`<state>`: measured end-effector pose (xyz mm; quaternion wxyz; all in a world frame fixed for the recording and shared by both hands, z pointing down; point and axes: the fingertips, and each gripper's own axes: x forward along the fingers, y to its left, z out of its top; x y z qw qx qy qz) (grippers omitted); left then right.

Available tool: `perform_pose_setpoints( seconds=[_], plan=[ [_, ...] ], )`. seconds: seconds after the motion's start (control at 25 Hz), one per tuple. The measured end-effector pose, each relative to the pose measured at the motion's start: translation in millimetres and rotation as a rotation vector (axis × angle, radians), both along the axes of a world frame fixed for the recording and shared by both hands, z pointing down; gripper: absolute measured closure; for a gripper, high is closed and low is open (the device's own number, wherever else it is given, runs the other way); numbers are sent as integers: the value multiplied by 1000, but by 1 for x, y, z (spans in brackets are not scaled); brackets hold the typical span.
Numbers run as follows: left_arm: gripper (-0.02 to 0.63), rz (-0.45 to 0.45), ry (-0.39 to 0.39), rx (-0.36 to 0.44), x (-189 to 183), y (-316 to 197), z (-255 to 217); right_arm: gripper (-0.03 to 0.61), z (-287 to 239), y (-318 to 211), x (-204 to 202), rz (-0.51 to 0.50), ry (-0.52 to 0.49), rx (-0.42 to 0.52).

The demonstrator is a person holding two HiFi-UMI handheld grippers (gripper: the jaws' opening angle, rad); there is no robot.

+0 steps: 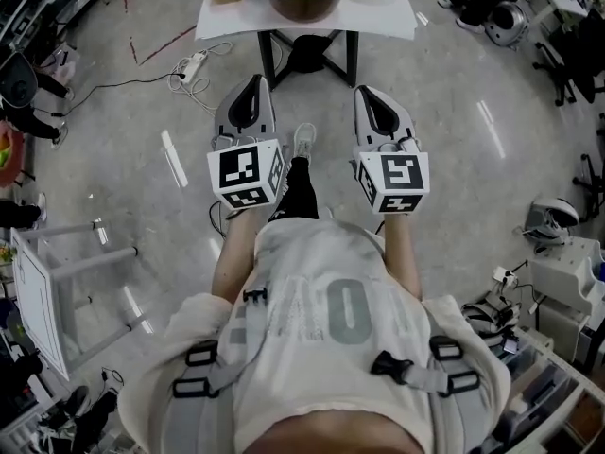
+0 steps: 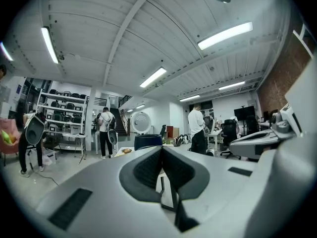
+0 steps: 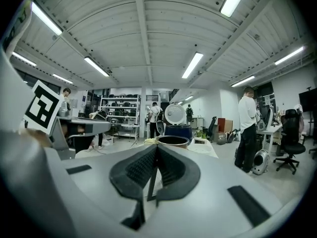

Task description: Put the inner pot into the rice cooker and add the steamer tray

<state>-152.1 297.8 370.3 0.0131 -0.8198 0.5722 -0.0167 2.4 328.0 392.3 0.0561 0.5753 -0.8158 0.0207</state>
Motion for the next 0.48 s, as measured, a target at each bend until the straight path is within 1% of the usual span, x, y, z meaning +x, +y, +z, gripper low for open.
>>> perform_pose_setpoints(
  seconds=[0.24,0.36,0.48],
  plan=[
    [592,-10,14,-5,0,-45,-1,572,-5,-38,14,36,-9,7],
    [592,-13,7,-7,5,-71,4,572,-2,-65,20,40,-1,3],
    [592,-13,9,-18,7,-107,6,572,-8,-101,22,37,22,15]
  ],
)
